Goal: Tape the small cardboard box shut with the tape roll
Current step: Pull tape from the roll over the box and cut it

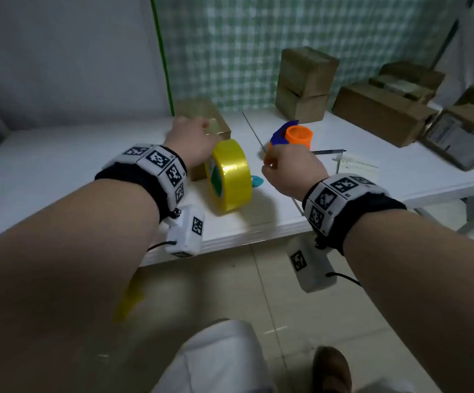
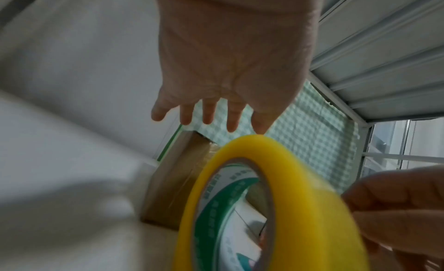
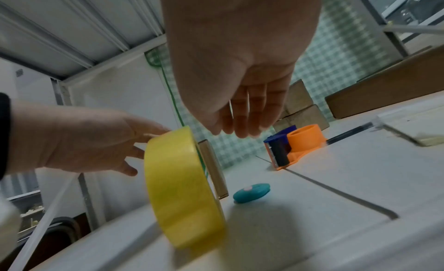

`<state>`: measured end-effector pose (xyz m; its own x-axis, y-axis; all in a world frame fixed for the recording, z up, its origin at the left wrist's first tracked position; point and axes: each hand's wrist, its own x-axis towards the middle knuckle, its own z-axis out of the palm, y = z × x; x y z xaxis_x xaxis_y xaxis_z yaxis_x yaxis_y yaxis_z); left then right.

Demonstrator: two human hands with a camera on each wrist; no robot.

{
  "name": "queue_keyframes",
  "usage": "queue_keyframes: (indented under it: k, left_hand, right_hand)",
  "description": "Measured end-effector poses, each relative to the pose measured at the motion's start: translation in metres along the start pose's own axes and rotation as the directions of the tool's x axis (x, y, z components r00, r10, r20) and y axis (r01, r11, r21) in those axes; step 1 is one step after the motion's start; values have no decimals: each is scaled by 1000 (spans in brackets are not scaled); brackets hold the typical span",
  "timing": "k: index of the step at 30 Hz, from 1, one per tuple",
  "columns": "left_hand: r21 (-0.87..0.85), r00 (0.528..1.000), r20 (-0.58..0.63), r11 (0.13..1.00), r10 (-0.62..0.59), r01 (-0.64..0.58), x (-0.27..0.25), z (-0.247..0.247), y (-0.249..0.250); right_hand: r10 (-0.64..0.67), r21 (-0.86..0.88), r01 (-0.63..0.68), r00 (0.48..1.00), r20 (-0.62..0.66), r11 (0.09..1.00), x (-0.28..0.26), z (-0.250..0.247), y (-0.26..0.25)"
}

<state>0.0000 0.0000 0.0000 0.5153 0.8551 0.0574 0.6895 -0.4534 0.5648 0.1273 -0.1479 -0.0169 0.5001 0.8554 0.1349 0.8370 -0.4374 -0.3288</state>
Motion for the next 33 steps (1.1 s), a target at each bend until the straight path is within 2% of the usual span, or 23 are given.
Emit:
queue_keyframes:
  k: [2,5,9,11,15,26,29,33]
  left_hand:
    - [-21,999,33,1000,16,-15,5,0,-5]
    - [-65,997,69,998,21,-16,1,-5,-10]
    - [-112,992,125,994,12,3,-15,-10,-8]
    - [-113,989,146,993,2,15,-23,-12,-7]
    - [-84,987,157,996,-26,40,-36,-14,-5]
    - [-232,982,170,966,-78,117,-61,-14,3]
    - [-229,967,235,962,-96,151,-59,-17,3]
    - [-284,919,375,929,-119,237,-57,-20,3]
  right_hand:
    - [0,61,0,1000,-8,998,10,5,-2]
    - [-9,187,-3,998,66,982,19,8,-13]
    - [37,406,-113,981,190,907,17,4,-34]
    - [47,419,-152,967,250,895,15,2,-41]
    - [24,357,-120,965,262,926,12,3,-47]
    - [-68,541,-131,941,332,831,-10,7,-45]
    - [-104,613,-188,907,408,768,-9,4,-44]
    - [-157,675,-221,878,452,704,-6,3,-47]
